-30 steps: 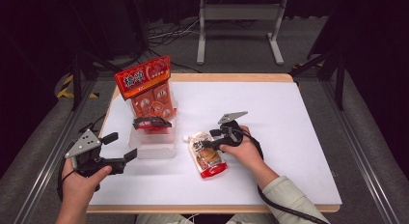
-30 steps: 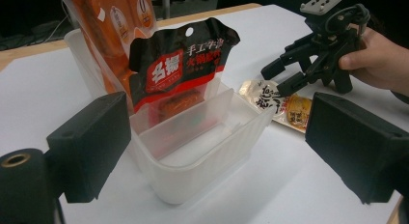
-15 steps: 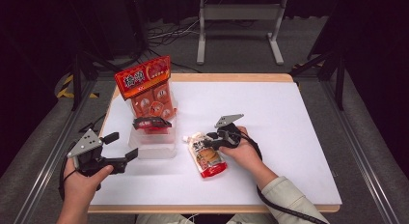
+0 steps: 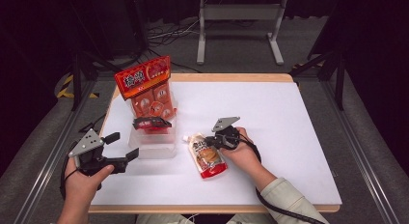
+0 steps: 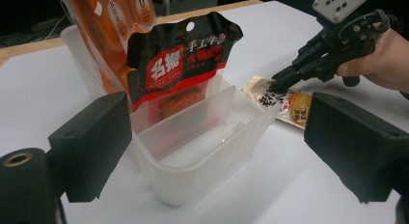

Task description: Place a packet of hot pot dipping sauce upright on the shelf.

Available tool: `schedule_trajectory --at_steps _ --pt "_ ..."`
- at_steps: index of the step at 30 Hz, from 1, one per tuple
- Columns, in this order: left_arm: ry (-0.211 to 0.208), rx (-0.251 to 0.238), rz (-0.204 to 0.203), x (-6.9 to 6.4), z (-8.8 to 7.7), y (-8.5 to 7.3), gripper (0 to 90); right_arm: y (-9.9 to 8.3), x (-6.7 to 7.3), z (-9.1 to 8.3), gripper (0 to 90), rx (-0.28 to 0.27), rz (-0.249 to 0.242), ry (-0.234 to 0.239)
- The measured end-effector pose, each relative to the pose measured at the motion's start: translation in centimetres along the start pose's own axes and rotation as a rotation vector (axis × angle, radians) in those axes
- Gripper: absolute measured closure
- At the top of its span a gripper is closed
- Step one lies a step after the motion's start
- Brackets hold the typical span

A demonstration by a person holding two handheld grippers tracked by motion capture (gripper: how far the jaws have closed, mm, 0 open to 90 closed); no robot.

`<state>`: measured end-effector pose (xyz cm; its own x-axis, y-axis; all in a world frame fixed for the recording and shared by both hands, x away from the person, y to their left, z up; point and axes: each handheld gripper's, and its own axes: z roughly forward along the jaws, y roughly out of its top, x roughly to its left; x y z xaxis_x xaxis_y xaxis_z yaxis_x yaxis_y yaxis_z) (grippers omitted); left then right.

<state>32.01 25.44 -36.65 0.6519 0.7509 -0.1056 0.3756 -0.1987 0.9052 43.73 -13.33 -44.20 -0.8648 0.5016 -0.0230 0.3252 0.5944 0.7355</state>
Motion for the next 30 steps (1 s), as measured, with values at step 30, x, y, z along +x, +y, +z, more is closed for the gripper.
schedule_trajectory --at_steps 30 --pt "-0.052 -0.012 0.029 -0.6 1.2 0.9 11.0 2.8 2.0 -8.3 90.0 -0.195 0.039 0.056"
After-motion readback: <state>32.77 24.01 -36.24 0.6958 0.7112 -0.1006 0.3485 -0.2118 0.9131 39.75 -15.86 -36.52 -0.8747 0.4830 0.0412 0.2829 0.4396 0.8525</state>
